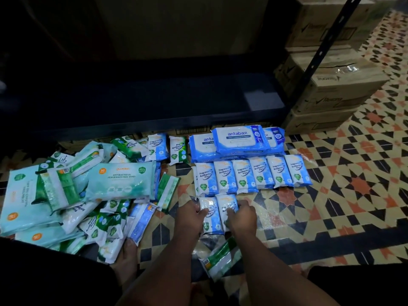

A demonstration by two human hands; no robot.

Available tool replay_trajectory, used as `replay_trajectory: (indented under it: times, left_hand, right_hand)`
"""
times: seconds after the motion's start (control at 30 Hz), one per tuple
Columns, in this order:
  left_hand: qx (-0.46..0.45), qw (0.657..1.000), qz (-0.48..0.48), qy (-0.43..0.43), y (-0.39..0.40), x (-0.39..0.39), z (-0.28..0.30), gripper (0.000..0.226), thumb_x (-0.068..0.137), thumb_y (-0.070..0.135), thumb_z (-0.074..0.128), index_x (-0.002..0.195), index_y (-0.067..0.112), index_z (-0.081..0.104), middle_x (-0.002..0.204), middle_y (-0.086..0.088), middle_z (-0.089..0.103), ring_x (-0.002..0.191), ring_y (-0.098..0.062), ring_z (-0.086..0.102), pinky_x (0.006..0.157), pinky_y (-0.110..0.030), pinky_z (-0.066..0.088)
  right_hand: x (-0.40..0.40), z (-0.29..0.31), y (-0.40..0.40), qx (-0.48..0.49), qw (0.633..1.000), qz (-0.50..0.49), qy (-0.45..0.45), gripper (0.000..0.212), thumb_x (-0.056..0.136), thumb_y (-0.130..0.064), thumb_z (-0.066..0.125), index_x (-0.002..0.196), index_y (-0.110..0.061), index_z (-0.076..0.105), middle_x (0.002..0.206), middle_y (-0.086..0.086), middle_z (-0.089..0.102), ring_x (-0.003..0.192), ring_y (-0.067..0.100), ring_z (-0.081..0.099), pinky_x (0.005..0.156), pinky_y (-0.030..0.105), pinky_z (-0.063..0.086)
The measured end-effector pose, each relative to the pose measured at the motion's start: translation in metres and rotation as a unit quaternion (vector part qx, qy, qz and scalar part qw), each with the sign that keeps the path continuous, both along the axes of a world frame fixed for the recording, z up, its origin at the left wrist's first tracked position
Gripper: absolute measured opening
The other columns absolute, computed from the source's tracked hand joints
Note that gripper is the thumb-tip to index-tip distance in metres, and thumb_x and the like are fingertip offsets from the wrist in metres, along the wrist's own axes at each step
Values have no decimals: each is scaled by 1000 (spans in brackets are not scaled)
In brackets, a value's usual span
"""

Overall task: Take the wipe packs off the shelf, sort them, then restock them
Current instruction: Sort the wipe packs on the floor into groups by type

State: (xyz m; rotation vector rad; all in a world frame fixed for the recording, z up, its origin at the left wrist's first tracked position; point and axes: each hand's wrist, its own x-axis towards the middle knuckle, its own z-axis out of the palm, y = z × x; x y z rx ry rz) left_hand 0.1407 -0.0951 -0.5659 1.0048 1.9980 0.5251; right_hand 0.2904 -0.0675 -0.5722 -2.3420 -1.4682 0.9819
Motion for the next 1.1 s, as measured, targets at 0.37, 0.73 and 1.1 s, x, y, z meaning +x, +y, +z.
replay_trajectory:
  times: [0.37,0.73,1.1]
  left_hand:
    - [-23,976,-63,208,-26,-72,39,18,92,19,62,102,4,62,102,-19,69,103,-36,65,82,-43,55]
    - [-114,907,-194,355,-58,-116,14,70,93,38,65,148,12,31,146,-24,39,135,-36,40,109,-39,37]
    - [-118,871,-210,427,-53,-115,-1,70,96,41,60,150,12,26,140,-25,46,128,-37,44,105,-39,39]
  right_hand:
    - [-18,52,-10,34,965,214,-151,43,96,-31,61,137,-22,50,142,12,46,134,33,37,106,43,37]
    - [-89,43,-71,9,720,689,-88,78,53,-51,92,120,-25,61,116,11,52,110,32,46,90,45,44]
    - [-92,25,-73,15,676,728,-112,61,82,-31,75,138,-26,50,126,16,44,117,40,47,90,51,46]
